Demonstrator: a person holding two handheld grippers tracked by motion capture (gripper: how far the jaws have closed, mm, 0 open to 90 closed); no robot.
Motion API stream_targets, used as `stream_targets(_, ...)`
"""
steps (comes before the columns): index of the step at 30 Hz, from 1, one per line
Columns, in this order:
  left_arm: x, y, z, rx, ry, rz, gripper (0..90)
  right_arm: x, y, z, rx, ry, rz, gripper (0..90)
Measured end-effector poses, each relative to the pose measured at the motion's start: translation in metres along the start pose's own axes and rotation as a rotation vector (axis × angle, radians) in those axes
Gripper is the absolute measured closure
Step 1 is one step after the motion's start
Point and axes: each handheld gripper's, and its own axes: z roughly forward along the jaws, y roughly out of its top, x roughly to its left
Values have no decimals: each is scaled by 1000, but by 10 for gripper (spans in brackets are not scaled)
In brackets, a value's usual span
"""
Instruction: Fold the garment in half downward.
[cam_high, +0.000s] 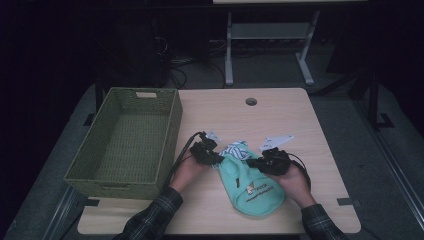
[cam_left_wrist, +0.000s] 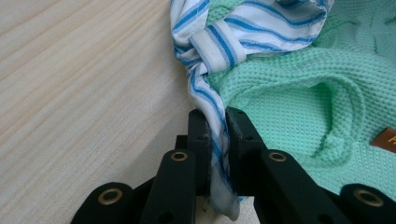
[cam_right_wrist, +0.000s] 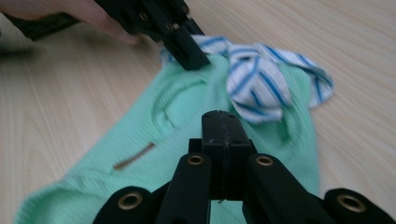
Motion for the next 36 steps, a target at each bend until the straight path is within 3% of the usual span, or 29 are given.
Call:
stream_targets(2, 1, 0, 0, 3, -3, 2, 805, 3, 4, 5, 1, 8, -10, 898)
stream_targets(4, -1, 0, 1, -24, -5, -28, 805, 4, 5, 11, 17, 7, -15, 898)
stream_targets(7, 1, 0, 0, -9, -5, -10, 805, 3, 1, 21, 42, 11, -4, 898)
stream_targets(12, -1, 0, 1, -21, -7, -35, 810, 0, -4, 34, 85, 4, 1, 898)
stream_targets(16, 0, 1, -1, -7, -6, -23, 818, -2, -9, 41, 110, -5, -5, 898)
stream_targets(25, -6, 8, -21, -119, -39, -60, 829, 0, -9, 41, 114, -18, -15, 899)
stream_targets(36, -20, 20, -44, -213, -70, -21, 834, -4, -3, 48, 96, -47, -35, 899)
